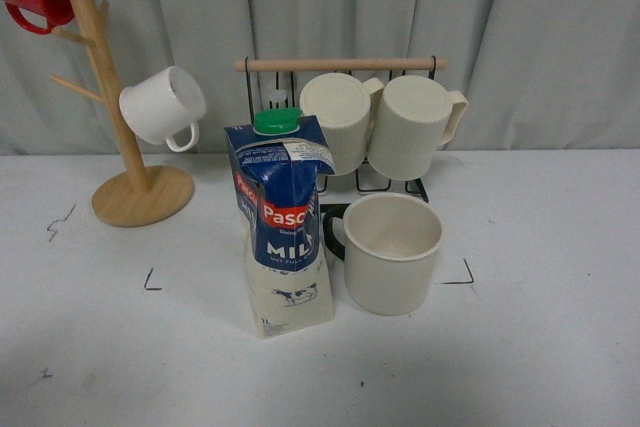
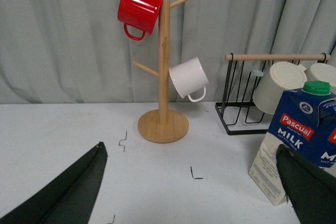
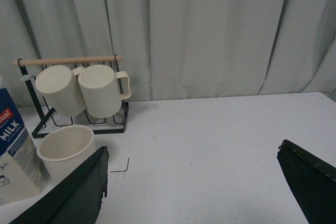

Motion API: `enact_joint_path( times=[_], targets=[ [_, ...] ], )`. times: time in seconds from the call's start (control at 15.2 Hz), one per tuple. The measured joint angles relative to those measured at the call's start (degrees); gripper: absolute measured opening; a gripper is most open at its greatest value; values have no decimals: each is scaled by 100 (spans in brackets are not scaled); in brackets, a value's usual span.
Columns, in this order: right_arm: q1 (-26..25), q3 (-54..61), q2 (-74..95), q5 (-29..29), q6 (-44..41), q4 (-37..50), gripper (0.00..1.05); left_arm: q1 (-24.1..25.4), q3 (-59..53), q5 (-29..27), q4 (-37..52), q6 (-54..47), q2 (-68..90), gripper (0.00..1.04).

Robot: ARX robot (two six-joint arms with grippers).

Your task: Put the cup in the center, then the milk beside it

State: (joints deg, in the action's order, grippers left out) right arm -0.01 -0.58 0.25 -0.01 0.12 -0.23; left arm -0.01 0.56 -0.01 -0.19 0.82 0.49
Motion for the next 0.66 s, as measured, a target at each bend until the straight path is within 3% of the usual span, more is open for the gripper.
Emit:
enact_joint_path(
  times=[0.66],
  targets=[
    [0, 0, 0, 0, 0, 0, 98, 0, 0, 0, 0, -2, 0, 98]
  ],
)
